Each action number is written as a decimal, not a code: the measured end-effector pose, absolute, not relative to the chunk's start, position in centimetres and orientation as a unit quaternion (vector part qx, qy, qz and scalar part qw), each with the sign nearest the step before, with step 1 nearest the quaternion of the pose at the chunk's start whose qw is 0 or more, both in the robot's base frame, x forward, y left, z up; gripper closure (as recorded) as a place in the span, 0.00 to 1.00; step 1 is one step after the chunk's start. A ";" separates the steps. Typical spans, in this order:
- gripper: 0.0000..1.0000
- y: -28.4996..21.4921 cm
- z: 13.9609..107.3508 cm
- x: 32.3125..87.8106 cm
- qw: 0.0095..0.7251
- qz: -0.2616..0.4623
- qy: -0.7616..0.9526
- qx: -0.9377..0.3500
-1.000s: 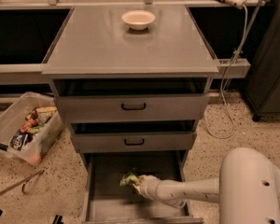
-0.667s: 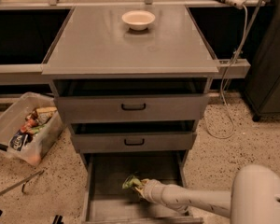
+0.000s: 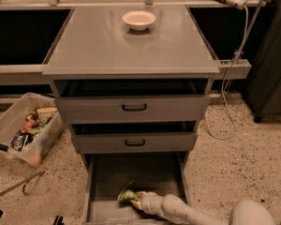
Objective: Place green jalapeno chip bag into bottom drawer
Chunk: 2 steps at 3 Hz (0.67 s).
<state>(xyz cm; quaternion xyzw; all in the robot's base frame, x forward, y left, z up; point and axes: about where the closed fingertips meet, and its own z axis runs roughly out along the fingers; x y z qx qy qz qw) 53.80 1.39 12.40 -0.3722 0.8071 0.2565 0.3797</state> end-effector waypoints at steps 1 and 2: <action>1.00 1.4 12.8 53.8 0.380 0.257 0.807 -0.372; 0.81 1.4 12.8 53.8 0.380 0.257 0.807 -0.372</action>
Offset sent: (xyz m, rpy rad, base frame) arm 0.0000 0.0000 0.0034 0.0000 0.0000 0.0000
